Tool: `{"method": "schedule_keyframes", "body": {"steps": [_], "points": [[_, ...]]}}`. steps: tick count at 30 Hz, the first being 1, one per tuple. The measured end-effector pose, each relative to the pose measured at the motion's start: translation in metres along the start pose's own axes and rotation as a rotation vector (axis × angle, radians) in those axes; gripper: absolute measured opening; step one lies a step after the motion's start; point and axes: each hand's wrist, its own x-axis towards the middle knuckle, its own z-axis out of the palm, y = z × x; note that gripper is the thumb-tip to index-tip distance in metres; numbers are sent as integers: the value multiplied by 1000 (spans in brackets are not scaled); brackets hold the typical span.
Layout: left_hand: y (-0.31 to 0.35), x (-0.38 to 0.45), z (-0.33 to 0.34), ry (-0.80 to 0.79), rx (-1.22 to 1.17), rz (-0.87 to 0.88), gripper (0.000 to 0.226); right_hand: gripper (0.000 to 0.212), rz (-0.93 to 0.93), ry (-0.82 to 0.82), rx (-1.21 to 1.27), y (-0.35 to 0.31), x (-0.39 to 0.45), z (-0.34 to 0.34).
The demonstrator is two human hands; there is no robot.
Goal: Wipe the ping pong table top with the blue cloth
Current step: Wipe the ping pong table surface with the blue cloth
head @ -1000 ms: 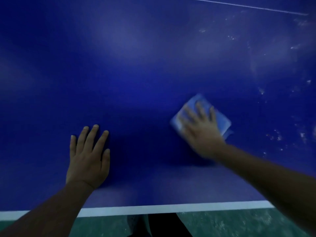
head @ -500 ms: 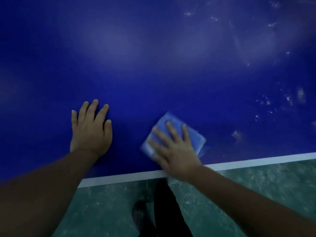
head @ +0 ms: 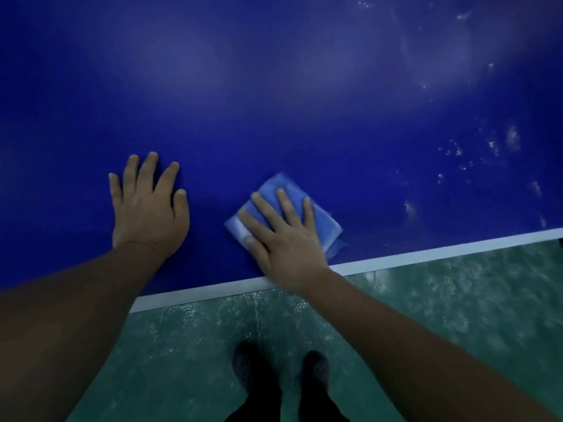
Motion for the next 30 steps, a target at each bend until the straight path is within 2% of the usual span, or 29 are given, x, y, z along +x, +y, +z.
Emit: {"method": "schedule_keyframes", "body": {"steps": [2,4,6,8,9,10,11,13,14,15,16,17,19,21,22,23,24,25,27,28,29,30], "points": [[0,0,-1,-4,-3,3,59,53,140,-18,-33,46,-18,-8],[1,0,-2,-24,-2,3,59,53,435,-8,-125,114,-39,-19],[2,0,-2,-39,-4,-5,59,55,810,20,-8,169,-54,-37],[3,1,-3,-54,-6,-8,59,57,1033,83,113,172,-48,-45],[3,1,-4,-59,-6,-8,59,57,1030,76,72,153,-38,-42],[4,1,-5,-59,-1,-9,60,57,920,65,11,128,-30,-34],[4,1,-5,-57,6,-10,60,56,731,56,-22,96,-22,-24],[2,1,-4,-51,13,-7,60,53,217,-3,-36,43,-21,-7],[1,0,-4,-49,10,-3,60,50,3,-42,-46,36,-27,-3],[1,1,-2,-46,6,1,60,49,-120,-82,-33,47,-27,-9],[0,1,-1,-41,5,1,59,50,-139,-84,-45,72,-26,-16],[-1,2,0,-36,4,0,59,52,-65,-73,-80,101,-24,-22],[-3,2,3,-27,1,-1,58,54,313,-48,-107,164,-17,-36],[-4,1,4,-22,2,-2,58,54,738,24,30,203,-9,-53],[-4,1,4,-21,4,-2,58,53,864,64,96,202,0,-56],[-3,2,4,-25,6,-2,58,54,890,66,108,189,10,-55],[-2,2,3,-30,10,0,58,54,799,42,59,168,19,-50],[-1,2,3,-34,15,-1,59,55,600,20,-1,142,24,-41],[-1,2,2,-25,20,-3,59,55,87,-65,-51,96,22,-25],[-1,2,2,-21,24,1,59,53,-75,-94,-60,89,19,-23],[-1,2,3,-20,31,6,59,51,-138,-102,-46,98,24,-25],[-1,3,3,-20,38,8,59,51,-92,-88,-49,116,33,-30]]}}
